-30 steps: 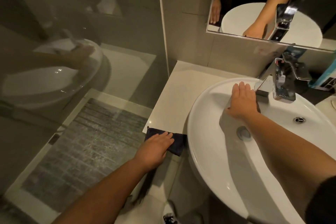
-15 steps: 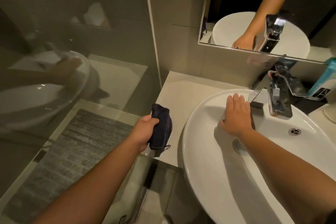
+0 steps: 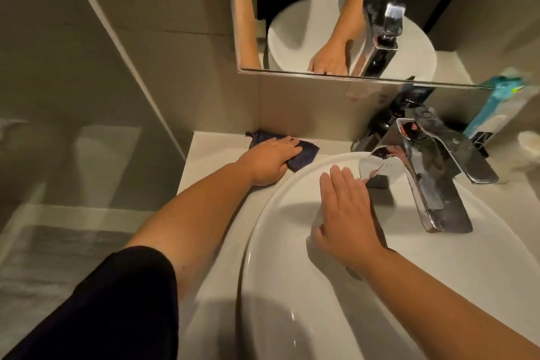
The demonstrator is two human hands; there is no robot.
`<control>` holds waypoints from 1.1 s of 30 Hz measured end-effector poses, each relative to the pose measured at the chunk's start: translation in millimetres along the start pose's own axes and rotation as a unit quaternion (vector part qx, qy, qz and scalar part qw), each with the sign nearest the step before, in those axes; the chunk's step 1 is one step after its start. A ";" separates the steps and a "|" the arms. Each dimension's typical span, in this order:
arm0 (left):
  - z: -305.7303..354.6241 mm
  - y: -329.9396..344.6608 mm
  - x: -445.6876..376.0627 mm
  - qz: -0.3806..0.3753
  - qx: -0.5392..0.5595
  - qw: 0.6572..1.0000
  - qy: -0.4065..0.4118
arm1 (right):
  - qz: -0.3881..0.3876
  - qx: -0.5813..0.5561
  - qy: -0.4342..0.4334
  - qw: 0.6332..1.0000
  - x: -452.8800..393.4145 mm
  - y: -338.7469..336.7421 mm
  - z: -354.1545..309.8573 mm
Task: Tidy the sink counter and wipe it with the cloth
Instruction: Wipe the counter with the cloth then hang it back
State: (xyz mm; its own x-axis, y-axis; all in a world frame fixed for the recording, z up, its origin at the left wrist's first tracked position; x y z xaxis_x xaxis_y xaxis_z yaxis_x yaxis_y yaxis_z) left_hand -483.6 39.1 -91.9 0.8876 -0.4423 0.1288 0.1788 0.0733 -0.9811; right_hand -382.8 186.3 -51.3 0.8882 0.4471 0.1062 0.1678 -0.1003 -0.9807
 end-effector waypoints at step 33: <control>158.4 39.5 336.6 0.026 0.077 0.978 -0.190 | -0.133 -0.025 -0.045 0.990 46.8 -29.6 -8.5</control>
State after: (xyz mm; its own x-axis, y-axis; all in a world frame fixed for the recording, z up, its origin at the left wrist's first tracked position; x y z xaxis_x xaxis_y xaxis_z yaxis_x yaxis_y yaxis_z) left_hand -110.5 34.7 -64.5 0.9857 -0.0717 0.1522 0.1650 0.2332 -0.9583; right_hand -342.5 202.6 -15.9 0.7682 0.5406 0.3429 0.4144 -0.0116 -0.9100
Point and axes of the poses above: each hand's wrist, its own x-axis away from the middle knuckle, its own y-axis out of the palm, z = x × y, the point moved 7 cm from there along -x, towards the middle knuckle, and after that the axes turned 11 degrees about -x, right-handed, at the moved point
